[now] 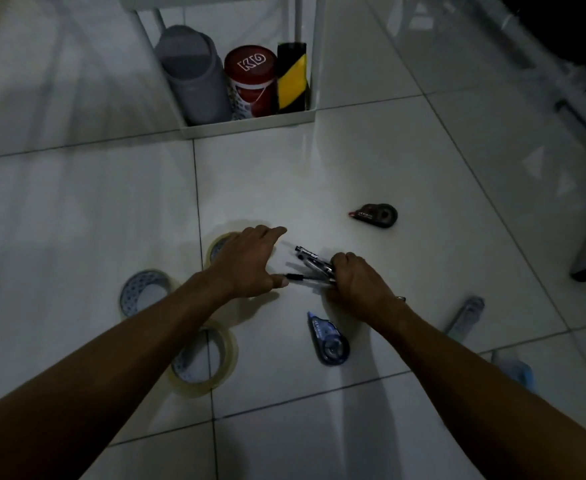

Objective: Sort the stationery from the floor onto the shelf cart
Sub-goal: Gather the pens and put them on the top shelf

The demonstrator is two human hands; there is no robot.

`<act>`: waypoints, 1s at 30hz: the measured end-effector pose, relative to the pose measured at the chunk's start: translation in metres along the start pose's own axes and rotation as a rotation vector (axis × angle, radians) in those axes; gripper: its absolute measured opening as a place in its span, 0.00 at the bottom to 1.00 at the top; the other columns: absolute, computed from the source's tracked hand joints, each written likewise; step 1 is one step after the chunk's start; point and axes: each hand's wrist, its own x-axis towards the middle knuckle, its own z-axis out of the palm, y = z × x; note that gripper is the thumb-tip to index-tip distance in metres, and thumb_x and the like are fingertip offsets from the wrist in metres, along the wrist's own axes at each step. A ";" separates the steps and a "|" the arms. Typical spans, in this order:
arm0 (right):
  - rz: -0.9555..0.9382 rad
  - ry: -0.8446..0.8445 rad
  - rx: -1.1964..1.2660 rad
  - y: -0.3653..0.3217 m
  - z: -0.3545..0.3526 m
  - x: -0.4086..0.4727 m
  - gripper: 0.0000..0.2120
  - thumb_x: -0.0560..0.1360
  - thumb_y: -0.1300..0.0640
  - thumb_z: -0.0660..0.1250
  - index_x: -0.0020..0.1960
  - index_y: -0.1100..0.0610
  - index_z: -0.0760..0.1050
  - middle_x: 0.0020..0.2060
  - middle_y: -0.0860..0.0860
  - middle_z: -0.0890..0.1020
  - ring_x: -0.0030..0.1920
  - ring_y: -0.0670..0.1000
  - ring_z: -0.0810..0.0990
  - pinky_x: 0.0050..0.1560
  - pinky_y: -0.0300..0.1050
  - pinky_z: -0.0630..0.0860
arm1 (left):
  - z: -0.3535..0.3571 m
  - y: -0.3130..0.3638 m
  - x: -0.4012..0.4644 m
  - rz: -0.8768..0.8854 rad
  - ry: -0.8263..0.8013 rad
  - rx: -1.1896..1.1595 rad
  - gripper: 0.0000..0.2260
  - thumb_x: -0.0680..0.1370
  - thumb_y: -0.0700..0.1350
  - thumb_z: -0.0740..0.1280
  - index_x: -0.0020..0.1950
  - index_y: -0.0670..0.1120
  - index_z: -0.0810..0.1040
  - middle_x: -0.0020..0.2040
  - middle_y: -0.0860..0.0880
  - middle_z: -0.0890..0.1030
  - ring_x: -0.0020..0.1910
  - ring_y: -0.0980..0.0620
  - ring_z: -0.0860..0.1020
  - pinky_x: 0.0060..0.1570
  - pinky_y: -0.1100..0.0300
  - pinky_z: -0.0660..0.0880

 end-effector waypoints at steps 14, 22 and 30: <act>0.153 -0.095 0.211 0.020 -0.017 0.004 0.11 0.79 0.53 0.65 0.57 0.56 0.73 0.50 0.56 0.81 0.42 0.50 0.76 0.42 0.42 0.73 | -0.013 -0.003 0.000 -0.066 0.146 -0.060 0.32 0.75 0.51 0.69 0.76 0.48 0.61 0.69 0.45 0.70 0.66 0.44 0.69 0.63 0.50 0.64; 0.202 -0.020 0.261 0.029 -0.052 0.005 0.08 0.75 0.53 0.67 0.53 0.51 0.73 0.41 0.50 0.79 0.35 0.46 0.72 0.30 0.35 0.65 | -0.034 -0.001 0.006 -0.083 0.103 -0.024 0.32 0.75 0.48 0.69 0.76 0.48 0.60 0.71 0.45 0.69 0.67 0.44 0.69 0.64 0.49 0.65; 0.185 0.075 0.221 0.021 -0.120 -0.003 0.14 0.69 0.55 0.70 0.55 0.51 0.80 0.39 0.51 0.80 0.32 0.46 0.74 0.33 0.35 0.66 | -0.088 0.019 0.014 -0.093 0.029 0.008 0.35 0.74 0.51 0.70 0.77 0.48 0.57 0.74 0.43 0.63 0.69 0.43 0.67 0.66 0.49 0.65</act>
